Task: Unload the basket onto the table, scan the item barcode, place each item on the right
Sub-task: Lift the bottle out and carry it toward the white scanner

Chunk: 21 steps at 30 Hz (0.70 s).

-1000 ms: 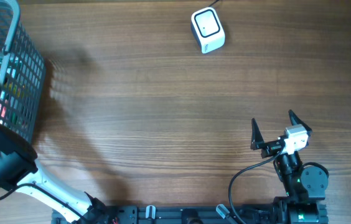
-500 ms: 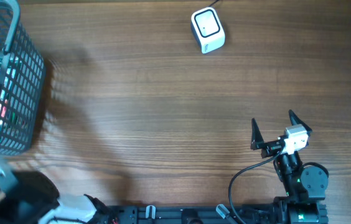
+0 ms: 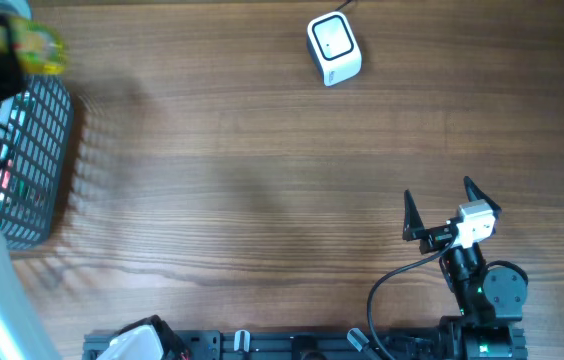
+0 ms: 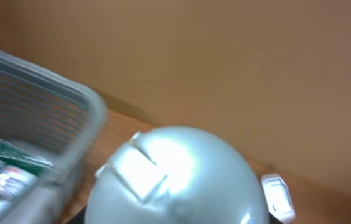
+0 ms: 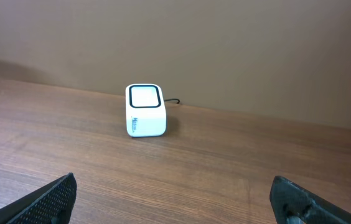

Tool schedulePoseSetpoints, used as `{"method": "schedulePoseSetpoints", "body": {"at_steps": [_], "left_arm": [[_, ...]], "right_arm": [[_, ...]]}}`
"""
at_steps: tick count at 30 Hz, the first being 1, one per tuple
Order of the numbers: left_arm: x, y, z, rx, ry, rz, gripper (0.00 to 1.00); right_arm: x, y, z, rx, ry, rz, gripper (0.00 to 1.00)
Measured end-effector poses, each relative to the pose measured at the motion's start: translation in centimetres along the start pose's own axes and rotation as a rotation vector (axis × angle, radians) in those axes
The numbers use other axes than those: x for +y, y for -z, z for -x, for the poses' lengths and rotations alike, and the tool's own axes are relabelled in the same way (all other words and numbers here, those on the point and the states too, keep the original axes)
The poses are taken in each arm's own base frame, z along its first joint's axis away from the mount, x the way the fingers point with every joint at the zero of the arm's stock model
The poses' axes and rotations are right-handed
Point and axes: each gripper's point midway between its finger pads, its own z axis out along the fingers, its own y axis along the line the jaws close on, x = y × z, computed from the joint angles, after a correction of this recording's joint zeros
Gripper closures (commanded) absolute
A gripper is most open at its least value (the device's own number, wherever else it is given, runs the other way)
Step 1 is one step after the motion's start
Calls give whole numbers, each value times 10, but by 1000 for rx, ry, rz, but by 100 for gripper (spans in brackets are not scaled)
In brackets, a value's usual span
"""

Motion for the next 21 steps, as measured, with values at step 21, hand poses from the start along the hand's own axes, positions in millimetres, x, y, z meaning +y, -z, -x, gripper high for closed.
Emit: {"method": "schedulePoseSetpoints", "body": {"at_steps": [21], "left_arm": [[-213, -111, -293, 541, -316, -330, 67]], "right_arm": [[0, 0, 0, 0, 0, 0, 0]]}}
